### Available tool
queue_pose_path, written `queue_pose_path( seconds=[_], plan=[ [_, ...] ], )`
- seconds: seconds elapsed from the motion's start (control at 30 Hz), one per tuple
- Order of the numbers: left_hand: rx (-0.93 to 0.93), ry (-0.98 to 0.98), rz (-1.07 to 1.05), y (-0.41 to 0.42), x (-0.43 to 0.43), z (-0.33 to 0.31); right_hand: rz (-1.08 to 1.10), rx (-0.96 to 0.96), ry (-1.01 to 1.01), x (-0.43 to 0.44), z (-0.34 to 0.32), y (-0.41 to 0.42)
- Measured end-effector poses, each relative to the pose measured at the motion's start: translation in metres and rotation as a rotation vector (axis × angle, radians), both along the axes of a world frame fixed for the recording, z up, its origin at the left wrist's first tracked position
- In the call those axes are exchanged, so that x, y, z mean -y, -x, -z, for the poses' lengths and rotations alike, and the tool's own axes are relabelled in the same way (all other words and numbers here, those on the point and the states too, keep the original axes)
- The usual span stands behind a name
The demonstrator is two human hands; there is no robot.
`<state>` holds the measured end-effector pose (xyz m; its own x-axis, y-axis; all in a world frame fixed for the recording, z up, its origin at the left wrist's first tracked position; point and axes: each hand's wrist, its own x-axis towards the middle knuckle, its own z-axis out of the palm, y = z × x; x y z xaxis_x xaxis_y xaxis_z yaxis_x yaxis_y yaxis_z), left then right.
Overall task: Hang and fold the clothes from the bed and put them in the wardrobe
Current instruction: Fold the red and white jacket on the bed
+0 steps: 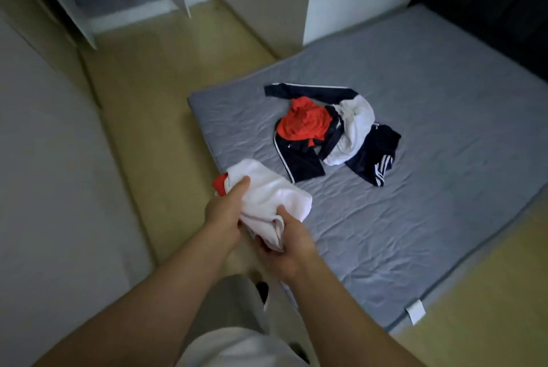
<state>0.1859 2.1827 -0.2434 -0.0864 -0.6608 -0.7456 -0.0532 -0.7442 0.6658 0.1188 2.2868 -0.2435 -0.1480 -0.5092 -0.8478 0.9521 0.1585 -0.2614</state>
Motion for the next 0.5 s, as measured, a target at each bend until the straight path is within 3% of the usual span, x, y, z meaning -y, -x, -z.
queue_pose_path(
  seconds=[0.13,0.27,0.37,0.5],
  plan=[
    [-0.102,-0.004,-0.019,-0.06,0.061,-0.043,-0.173,-0.288,-0.006,0.064,-0.045,-0.014],
    [-0.356,-0.143,-0.024,-0.11,0.149,-0.066,-0.26,-0.549,0.042,0.159,-0.079,-0.023],
    [-0.5,-0.2,-0.003,-0.141,0.23,-0.082,-0.291,-0.658,0.16,0.235,-0.108,-0.031],
    [-0.531,-0.166,0.097,-0.166,0.34,-0.102,-0.377,-0.744,0.299,0.329,-0.151,-0.042]
  ],
)
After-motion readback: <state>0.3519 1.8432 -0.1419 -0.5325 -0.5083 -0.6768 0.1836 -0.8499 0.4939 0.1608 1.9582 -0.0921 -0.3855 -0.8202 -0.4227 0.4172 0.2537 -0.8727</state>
